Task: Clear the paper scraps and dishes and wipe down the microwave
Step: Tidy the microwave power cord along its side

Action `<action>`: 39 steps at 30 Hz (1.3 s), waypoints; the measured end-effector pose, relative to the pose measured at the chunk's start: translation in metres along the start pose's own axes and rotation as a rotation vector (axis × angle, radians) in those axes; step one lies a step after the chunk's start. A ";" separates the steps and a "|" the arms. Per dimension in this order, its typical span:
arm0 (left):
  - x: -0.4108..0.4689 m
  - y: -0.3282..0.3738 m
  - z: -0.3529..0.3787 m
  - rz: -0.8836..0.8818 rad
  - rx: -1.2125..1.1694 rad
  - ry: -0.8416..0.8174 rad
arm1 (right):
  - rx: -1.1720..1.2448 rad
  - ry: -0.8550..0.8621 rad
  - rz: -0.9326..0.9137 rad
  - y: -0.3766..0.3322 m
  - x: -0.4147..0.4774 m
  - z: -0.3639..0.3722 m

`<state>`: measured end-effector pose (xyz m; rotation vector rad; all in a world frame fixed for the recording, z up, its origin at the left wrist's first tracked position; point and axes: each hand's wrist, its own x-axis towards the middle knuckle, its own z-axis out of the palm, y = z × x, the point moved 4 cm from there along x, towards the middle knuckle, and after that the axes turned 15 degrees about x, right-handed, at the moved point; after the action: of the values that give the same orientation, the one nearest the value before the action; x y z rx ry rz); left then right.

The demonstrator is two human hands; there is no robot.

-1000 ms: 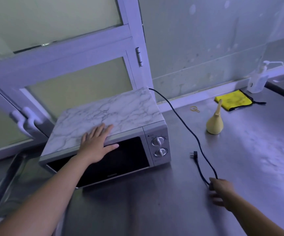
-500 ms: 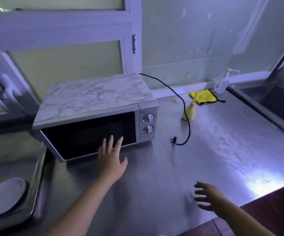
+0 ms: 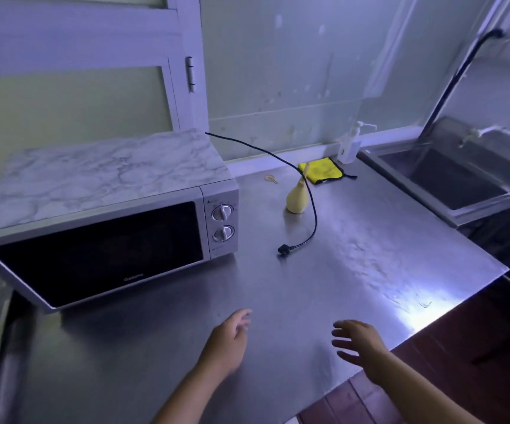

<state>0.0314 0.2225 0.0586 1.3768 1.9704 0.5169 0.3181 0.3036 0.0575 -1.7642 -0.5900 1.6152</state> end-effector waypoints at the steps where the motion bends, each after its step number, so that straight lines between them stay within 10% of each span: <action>1: 0.008 0.004 -0.002 -0.004 -0.009 0.001 | 0.016 -0.018 -0.015 -0.009 0.011 0.006; 20: 0.296 0.171 0.054 -0.082 0.193 -0.111 | -0.219 -0.127 -0.342 -0.234 0.288 0.071; 28: 0.327 0.159 0.075 -0.014 0.676 -0.230 | -0.650 -0.375 -0.494 -0.260 0.350 0.156; 39: 0.285 0.070 0.007 -0.437 0.353 0.084 | -0.546 -0.160 -0.696 -0.268 0.394 0.230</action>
<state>0.0205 0.5131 0.0151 1.0779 2.4265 0.0231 0.1724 0.8062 -0.0198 -1.5101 -1.6342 1.1546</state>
